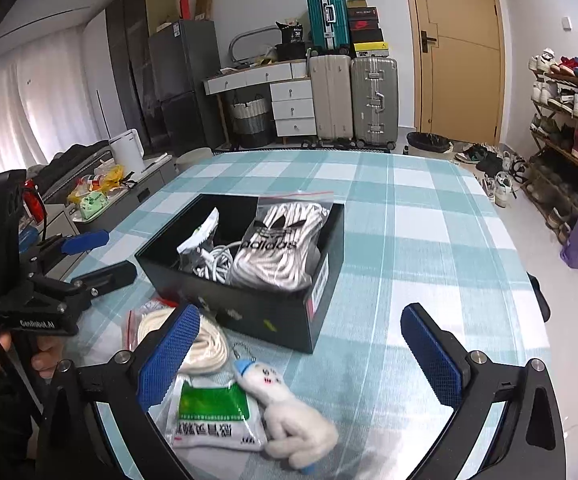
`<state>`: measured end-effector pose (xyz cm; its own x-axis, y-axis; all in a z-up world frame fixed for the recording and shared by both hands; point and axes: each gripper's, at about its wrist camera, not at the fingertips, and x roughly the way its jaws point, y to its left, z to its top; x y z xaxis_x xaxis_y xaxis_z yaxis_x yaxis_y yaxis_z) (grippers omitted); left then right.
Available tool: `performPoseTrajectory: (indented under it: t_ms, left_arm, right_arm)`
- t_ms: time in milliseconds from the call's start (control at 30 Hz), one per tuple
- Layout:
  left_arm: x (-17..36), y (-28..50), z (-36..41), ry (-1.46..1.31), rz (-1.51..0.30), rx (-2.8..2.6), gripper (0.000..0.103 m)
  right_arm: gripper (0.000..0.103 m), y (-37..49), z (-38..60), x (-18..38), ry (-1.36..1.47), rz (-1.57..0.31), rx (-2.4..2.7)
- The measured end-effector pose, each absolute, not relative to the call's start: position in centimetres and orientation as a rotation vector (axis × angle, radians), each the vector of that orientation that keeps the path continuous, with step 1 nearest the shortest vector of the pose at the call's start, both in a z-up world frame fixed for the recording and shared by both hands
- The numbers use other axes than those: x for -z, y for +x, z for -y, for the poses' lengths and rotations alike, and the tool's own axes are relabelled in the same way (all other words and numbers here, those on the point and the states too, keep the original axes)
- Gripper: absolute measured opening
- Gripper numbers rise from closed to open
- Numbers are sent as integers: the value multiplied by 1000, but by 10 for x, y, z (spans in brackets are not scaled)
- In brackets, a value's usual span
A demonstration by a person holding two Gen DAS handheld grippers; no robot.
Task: Organize soft objects
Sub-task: 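Open both grippers and withdraw them from the black box toward the remaining items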
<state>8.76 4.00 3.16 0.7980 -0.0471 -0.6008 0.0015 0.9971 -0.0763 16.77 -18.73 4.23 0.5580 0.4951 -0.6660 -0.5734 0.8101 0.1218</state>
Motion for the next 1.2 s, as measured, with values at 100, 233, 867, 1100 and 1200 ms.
performPoseTrajectory:
  t_ms: [100,233,867,1100,1200]
  left_arm:
    - [-30,82,-44,-86,-638,17,103]
    - [-28,77,-46,-78,-631,8,103]
    - [-14,61,-23,37,-653,72,103]
    - [-11,60,-22,30,-663,75,103]
    - [-11,59,-20,29,-657,86,103]
  right_arm:
    - [102,160,189,-39,-123,-753,-625]
    - [102,149,192,-35,-102,-731,-626]
    - [102,129,196,-6,-106,-834,-626]
    - [102,136,204,3,-66,-908,-585]
    - [102,138,205,7,-65,-917,-556]
